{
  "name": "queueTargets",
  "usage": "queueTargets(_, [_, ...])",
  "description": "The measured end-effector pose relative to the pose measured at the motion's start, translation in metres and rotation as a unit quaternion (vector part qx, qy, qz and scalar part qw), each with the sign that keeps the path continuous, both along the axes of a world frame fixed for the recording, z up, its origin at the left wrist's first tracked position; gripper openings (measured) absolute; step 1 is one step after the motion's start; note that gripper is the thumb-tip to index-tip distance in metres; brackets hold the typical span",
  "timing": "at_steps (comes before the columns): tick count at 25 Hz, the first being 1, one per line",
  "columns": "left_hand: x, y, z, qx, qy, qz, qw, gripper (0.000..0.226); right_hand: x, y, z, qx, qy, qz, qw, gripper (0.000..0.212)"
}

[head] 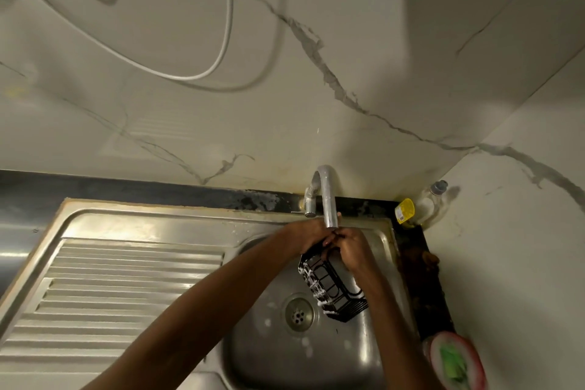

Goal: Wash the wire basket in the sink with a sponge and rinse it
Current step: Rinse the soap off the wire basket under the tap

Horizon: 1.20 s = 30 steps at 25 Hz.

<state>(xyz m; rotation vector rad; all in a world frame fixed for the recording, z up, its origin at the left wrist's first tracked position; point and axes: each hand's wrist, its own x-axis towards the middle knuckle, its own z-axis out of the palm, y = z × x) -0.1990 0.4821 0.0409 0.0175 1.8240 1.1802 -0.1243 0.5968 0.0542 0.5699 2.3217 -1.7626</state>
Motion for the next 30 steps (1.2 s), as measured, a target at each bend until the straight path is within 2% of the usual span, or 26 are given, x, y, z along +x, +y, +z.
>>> queueTargets(2, [-0.001,0.001,0.003,-0.010,-0.038,0.010,0.999,0.051,-0.002,-0.007,0.007,0.001,-0.006,-0.005,1.000,0.026])
queueTargets(5, [0.004,-0.014,0.004,-0.007,-0.042,0.012,0.999,0.045,-0.001,-0.013,0.019,-0.029,0.009,-0.027,0.999,0.023])
queueTargets(8, [0.002,-0.013,-0.016,-0.017,0.000,0.040,0.999,0.037,0.008,-0.004,0.042,-0.063,0.039,-0.039,0.997,0.027])
queueTargets(11, [0.008,-0.001,-0.036,-0.025,-0.021,0.046,0.998,0.042,0.021,0.021,0.074,-0.062,0.050,-0.034,0.996,0.029])
queueTargets(15, [0.014,0.012,-0.049,-0.026,-0.042,0.054,0.997,0.035,0.037,0.044,0.091,-0.047,0.039,-0.031,0.998,0.032])
queueTargets(19, [-0.014,0.028,-0.112,-0.001,-0.073,0.070,0.995,0.055,0.027,0.032,0.073,-0.065,-0.004,-0.038,0.997,0.028])
queueTargets(21, [-0.010,0.021,-0.092,0.027,-0.079,0.054,0.995,0.055,0.014,0.016,0.052,-0.067,-0.040,-0.025,0.997,0.027])
queueTargets(24, [-0.001,0.007,-0.036,-0.004,-0.049,0.039,0.998,0.048,0.001,-0.003,0.015,-0.029,-0.079,-0.010,0.996,0.026])
queueTargets(30, [-0.008,-0.019,-0.021,0.042,-0.101,0.012,0.994,0.046,-0.008,-0.027,0.004,-0.006,-0.082,-0.015,0.996,0.022])
